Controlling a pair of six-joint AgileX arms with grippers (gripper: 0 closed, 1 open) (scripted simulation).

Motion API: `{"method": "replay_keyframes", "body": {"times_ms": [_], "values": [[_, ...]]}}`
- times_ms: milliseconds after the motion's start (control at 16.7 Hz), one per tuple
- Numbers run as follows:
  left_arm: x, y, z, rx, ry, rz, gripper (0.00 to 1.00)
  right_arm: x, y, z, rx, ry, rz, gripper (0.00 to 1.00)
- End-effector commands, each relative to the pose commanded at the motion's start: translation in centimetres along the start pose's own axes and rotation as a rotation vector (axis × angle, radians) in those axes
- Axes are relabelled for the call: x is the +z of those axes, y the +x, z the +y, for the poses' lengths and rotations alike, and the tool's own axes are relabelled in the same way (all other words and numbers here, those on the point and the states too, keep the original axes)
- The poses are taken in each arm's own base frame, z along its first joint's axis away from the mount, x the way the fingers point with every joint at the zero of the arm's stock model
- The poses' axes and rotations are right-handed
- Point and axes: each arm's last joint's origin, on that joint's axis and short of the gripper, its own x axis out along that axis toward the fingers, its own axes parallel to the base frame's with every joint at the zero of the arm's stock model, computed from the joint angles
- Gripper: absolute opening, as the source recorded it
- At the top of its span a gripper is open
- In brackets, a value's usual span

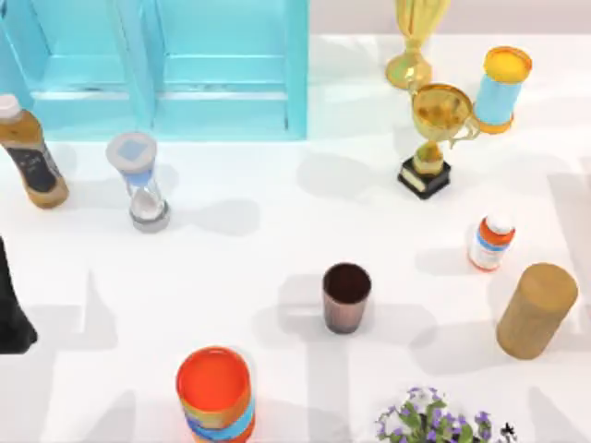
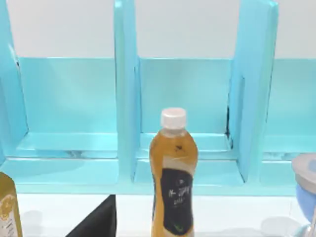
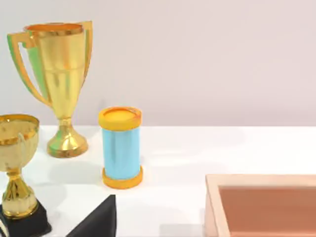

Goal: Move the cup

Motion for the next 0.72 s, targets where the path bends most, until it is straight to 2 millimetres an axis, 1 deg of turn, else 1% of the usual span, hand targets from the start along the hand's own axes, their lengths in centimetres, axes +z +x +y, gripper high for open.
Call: {"method": "replay_keyframes", "body": {"times_ms": [180,360,540,720], "values": [[0.2,0.0,0.0,-0.004,-0.003,0.005,1.00,0.0,0.0,0.0,0.000,0.000,0.000,1.00],[1.8,0.1,-0.4,-0.036,-0.031,0.057,1.00,0.0,0.0,0.0,0.000,0.000,0.000,1.00],[4.9,0.5,-1.1,-0.093,-0.083,0.162,1.00,0.0,0.0,0.0,0.000,0.000,0.000,1.00],[8.9,1.9,-2.2,-0.159,-0.142,0.314,1.00,0.0,0.0,0.0,0.000,0.000,0.000,1.00]]}}
